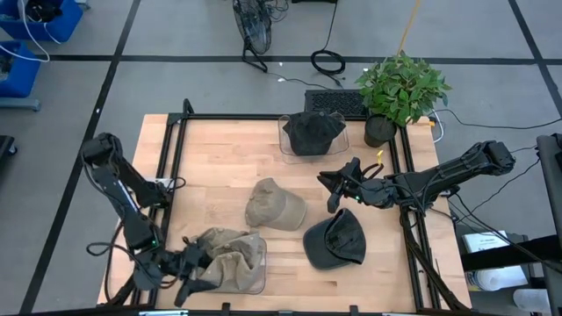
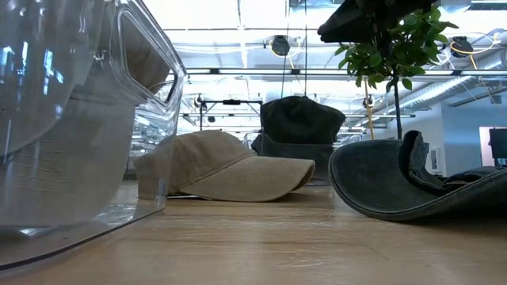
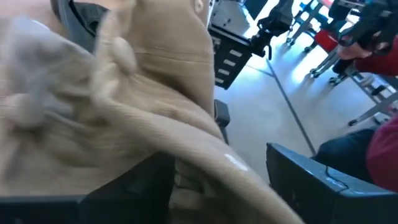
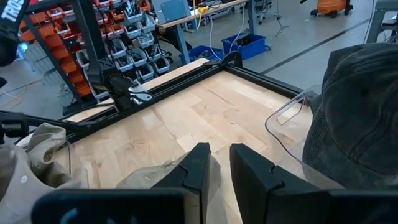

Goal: Pick & Place hat
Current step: Put the brown cap into the bottom transparent bin, then put the dark gray cap into the top transparent bin

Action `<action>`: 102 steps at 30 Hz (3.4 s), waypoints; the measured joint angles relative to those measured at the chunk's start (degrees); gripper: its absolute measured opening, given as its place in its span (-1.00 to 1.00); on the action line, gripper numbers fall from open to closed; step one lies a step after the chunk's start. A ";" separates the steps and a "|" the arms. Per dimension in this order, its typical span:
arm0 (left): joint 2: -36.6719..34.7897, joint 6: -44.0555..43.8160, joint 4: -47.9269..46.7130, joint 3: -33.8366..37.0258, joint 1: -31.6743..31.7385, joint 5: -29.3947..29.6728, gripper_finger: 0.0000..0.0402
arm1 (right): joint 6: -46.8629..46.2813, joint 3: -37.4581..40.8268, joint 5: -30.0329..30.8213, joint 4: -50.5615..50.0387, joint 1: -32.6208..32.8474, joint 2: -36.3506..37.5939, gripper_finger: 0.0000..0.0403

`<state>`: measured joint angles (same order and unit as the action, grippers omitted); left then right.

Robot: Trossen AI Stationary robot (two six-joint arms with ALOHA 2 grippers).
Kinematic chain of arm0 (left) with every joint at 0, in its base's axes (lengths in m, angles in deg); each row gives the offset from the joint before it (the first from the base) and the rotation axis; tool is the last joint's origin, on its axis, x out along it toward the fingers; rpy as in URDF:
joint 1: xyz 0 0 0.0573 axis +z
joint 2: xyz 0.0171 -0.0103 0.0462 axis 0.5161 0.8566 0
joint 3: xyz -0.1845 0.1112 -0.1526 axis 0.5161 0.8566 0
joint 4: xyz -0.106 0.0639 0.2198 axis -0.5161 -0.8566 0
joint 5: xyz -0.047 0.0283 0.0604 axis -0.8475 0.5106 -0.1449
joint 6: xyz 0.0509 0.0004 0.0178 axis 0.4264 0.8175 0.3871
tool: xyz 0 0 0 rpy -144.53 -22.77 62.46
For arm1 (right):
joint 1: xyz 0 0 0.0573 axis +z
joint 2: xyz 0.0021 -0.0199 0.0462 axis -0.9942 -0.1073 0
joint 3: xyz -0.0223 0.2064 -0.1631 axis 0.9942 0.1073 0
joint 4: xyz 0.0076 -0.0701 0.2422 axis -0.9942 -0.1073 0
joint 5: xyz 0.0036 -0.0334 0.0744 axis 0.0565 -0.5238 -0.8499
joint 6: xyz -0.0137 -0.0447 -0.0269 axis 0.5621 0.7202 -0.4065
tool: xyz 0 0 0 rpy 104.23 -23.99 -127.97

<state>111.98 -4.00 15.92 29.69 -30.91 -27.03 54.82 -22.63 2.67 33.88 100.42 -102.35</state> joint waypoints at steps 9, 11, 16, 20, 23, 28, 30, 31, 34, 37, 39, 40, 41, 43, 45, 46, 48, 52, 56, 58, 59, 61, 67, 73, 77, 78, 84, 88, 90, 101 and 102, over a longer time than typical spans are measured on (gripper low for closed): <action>-6.85 -0.70 -10.70 0.00 0.93 -0.07 -0.06 | 3.43 0.00 -0.15 -0.15 0.00 0.00 -0.75; -8.49 0.56 -10.65 0.00 1.67 -0.05 -0.14 | 4.62 0.00 -0.17 -0.15 0.00 0.00 -0.75; -12.45 5.03 -10.67 0.00 3.62 -0.04 -0.33 | 8.67 0.00 -0.20 -0.17 0.00 0.00 -0.75; -14.83 6.29 -10.63 -0.02 5.53 0.79 -0.48 | 14.57 0.00 -0.20 -0.17 -0.06 0.00 -0.75; -15.75 6.31 -10.60 -0.03 7.35 1.99 -0.59 | 18.82 0.00 -0.20 -0.21 -0.52 -0.02 -0.75; -15.93 8.77 -10.65 -0.07 12.17 2.18 -0.84 | 15.06 0.00 -0.28 -3.39 -1.52 0.06 -0.79; -15.93 11.21 -10.63 -0.07 14.70 2.34 -0.94 | 9.98 0.00 -1.68 -8.28 -1.56 0.51 -0.85; -15.93 12.46 -10.63 -0.07 16.15 2.55 -0.97 | 7.10 0.00 -3.39 -11.38 -1.57 0.84 -0.89; -15.95 15.72 -10.44 -0.07 21.08 2.70 -0.93 | -3.73 0.03 -10.19 -21.88 -1.53 2.40 -0.98; -15.95 16.29 -10.30 -0.07 26.77 1.25 -0.85 | -14.52 0.04 -17.64 -30.56 -1.53 4.74 -0.98; -15.95 17.57 -10.30 -0.09 30.87 -2.12 -0.83 | -19.02 0.04 -20.64 -34.36 -0.88 6.08 -0.99; -15.95 19.06 -10.33 -0.09 32.92 -4.55 -0.82 | -20.44 0.05 -21.20 -35.51 -0.09 6.70 -1.00; -15.95 20.86 -10.30 -0.08 34.91 -7.59 -0.82 | -22.00 0.05 -21.23 -36.13 0.81 7.20 -1.00; -15.94 24.36 -10.26 -0.09 38.74 -14.05 -0.85 | -24.97 0.04 -21.17 -35.89 2.67 7.86 -1.00; -15.93 26.85 -10.24 -0.09 42.16 -20.38 -0.91 | -29.13 0.04 -20.69 -35.95 4.69 7.81 -1.00; -15.93 27.87 -10.24 -0.09 43.90 -23.37 -0.95 | -31.27 0.04 -19.70 -35.92 5.96 7.45 -1.00; -15.93 29.48 -10.24 -0.09 46.90 -28.60 -0.98 | -35.42 -0.37 -18.63 -36.51 8.52 6.26 -1.00; -15.93 31.56 -10.24 -0.09 51.65 -35.35 -0.91 | -42.80 -6.58 -18.15 -44.06 13.06 0.85 -1.00; -15.93 34.73 -10.24 -0.09 55.14 -41.86 -0.93 | -50.40 -17.45 -18.42 -58.18 16.05 -7.21 -1.00; -15.93 36.81 -10.24 -0.09 56.48 -44.23 -0.97 | -56.11 -22.97 -18.89 -65.51 16.61 -10.99 -1.00; -15.93 37.83 -10.22 -0.09 57.08 -45.08 -0.98 | -59.37 -25.43 -19.63 -68.77 16.65 -12.64 -1.00; -15.93 39.85 -10.24 -0.09 58.31 -46.35 -0.97 | -65.99 -28.75 -20.95 -72.67 16.56 -15.30 -1.00; -15.93 45.72 -10.59 -0.09 61.18 -49.93 -0.87 | -80.45 -30.05 -22.75 -72.80 14.82 -19.23 -1.00; -15.93 50.03 -15.76 -0.09 62.71 -51.98 -0.97 | -88.43 -30.03 -23.08 -73.72 13.75 -21.25 -1.00; -15.93 52.40 -21.28 -0.09 63.59 -52.06 -0.94 | -92.07 -30.03 -26.04 -72.93 13.68 -22.96 -1.00; -15.93 53.09 -22.42 -0.09 63.85 -52.07 -0.91 | -92.89 -30.13 -26.67 -72.63 13.68 -23.61 -1.00; -15.93 57.24 -25.37 -0.09 65.98 -52.11 -0.90 | -96.33 -33.55 -27.50 -75.61 13.64 -27.21 -1.00; -15.93 59.51 -25.17 -0.09 67.70 -52.09 -0.98 | -98.97 -34.16 -29.13 -80.59 13.38 -28.33 -1.00; -15.93 59.75 -25.16 -0.09 68.72 -52.10 -0.96 | -98.99 -34.14 -28.63 -81.41 13.40 -28.27 -1.00; -15.93 59.86 -25.06 -0.09 71.94 -52.06 -0.98 | -98.49 -33.58 -27.36 -82.03 12.26 -27.89 -0.80; -15.93 59.86 -25.06 -0.09 72.08 -52.09 -0.98 | -98.73 -33.59 -27.34 -82.30 12.20 -27.89 -0.75</action>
<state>96.05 55.86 -9.14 29.61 41.17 -79.11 -43.91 -56.21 -24.68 -48.42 112.62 -130.23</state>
